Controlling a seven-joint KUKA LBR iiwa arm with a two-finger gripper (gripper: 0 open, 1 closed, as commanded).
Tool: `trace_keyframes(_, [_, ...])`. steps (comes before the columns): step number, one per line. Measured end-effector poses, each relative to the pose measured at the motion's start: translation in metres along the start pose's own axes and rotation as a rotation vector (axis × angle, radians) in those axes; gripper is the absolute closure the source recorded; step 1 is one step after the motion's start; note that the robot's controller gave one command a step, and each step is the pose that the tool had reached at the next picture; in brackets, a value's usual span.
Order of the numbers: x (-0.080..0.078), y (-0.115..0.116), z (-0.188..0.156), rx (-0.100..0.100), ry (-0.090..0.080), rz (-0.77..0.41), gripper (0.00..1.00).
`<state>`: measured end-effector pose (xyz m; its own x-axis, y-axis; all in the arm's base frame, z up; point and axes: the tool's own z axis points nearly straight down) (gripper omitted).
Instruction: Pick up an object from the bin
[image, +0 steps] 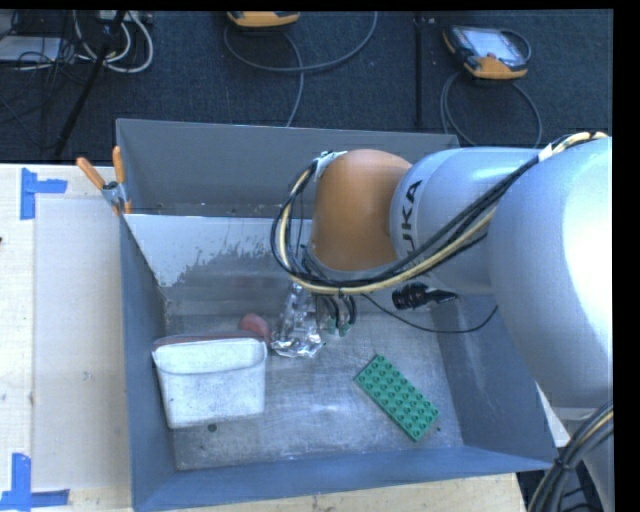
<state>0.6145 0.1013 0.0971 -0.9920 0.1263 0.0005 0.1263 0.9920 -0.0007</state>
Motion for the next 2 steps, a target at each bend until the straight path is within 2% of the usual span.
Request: trace_keyframes(2, [0.017, 0.014, -0.145, -0.004, -0.009, -0.02, 1.0])
